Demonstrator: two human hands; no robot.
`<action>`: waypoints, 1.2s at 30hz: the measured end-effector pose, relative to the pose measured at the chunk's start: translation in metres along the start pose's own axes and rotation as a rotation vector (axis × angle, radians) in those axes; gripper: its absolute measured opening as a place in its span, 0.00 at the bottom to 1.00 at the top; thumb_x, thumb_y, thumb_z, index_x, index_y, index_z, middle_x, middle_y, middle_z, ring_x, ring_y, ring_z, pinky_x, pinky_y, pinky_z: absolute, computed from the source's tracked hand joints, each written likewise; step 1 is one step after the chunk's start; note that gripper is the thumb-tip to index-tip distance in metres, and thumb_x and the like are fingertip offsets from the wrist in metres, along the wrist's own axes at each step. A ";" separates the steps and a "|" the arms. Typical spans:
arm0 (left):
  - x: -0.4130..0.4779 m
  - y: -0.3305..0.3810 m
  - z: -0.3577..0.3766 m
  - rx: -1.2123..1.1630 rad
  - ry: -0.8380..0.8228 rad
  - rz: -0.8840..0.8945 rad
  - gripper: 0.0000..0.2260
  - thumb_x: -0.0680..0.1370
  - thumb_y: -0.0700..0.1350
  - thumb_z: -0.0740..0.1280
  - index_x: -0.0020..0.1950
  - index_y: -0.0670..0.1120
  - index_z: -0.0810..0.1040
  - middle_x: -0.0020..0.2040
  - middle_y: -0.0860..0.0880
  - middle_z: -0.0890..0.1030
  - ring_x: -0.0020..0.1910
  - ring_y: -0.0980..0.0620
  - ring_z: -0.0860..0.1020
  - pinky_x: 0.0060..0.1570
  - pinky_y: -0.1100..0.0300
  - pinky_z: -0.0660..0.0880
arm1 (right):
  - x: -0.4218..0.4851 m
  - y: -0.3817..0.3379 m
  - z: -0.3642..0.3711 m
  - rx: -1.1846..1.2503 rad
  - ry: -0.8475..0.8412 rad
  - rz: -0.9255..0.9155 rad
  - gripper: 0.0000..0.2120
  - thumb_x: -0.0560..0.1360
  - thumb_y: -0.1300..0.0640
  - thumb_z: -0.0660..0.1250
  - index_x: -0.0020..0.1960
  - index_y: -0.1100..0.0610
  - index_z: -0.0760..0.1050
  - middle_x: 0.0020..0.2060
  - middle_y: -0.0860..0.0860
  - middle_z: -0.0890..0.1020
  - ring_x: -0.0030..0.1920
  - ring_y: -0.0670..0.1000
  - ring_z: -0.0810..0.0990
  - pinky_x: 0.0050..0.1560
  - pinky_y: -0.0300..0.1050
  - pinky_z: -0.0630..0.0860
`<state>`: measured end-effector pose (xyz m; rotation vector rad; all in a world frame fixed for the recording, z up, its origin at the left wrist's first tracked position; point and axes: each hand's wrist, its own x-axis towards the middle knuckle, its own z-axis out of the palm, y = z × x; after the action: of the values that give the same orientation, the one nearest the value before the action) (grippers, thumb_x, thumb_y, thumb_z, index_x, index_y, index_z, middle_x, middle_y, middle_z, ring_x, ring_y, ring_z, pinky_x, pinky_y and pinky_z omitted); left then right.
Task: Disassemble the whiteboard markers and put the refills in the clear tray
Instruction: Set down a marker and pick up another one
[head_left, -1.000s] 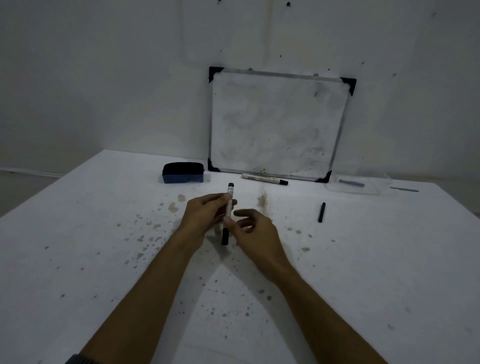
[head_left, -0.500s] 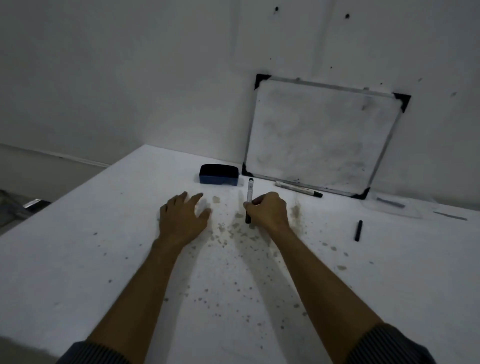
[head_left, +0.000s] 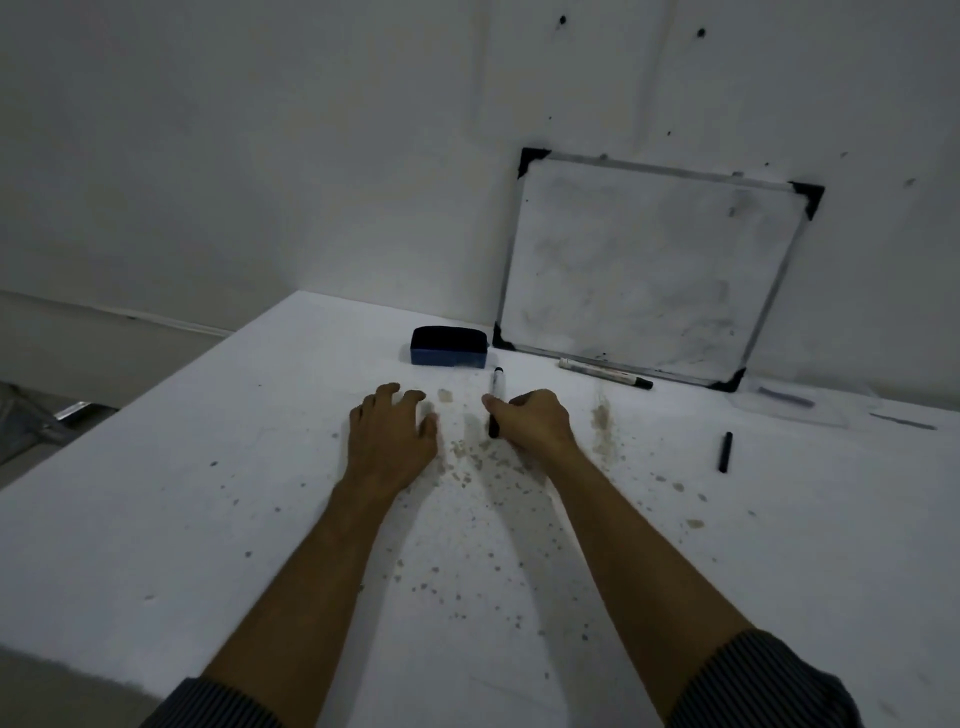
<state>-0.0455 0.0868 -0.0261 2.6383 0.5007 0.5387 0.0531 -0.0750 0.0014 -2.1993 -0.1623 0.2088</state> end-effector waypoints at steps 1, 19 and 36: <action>-0.004 0.007 -0.002 -0.032 0.012 0.020 0.19 0.82 0.49 0.66 0.71 0.44 0.77 0.72 0.38 0.74 0.69 0.39 0.73 0.70 0.45 0.65 | -0.005 0.007 -0.006 0.058 -0.028 -0.003 0.17 0.76 0.41 0.71 0.45 0.57 0.80 0.35 0.53 0.82 0.32 0.49 0.79 0.33 0.40 0.74; 0.080 0.165 0.061 -0.014 -0.254 0.485 0.22 0.83 0.47 0.66 0.76 0.41 0.71 0.73 0.40 0.75 0.70 0.40 0.72 0.71 0.45 0.67 | -0.021 0.129 -0.109 -0.579 0.111 -0.362 0.32 0.84 0.37 0.51 0.82 0.54 0.61 0.82 0.53 0.63 0.81 0.55 0.59 0.81 0.55 0.53; 0.082 0.172 0.108 -0.025 -0.060 0.412 0.12 0.83 0.49 0.66 0.63 0.49 0.84 0.58 0.46 0.84 0.59 0.43 0.78 0.58 0.48 0.69 | -0.012 0.130 -0.113 -0.019 0.357 -0.370 0.21 0.85 0.50 0.61 0.75 0.57 0.68 0.71 0.55 0.74 0.72 0.54 0.71 0.71 0.42 0.64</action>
<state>0.1172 -0.0598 -0.0166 2.7317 -0.0740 0.5769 0.0700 -0.2428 -0.0359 -2.1405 -0.3649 -0.3892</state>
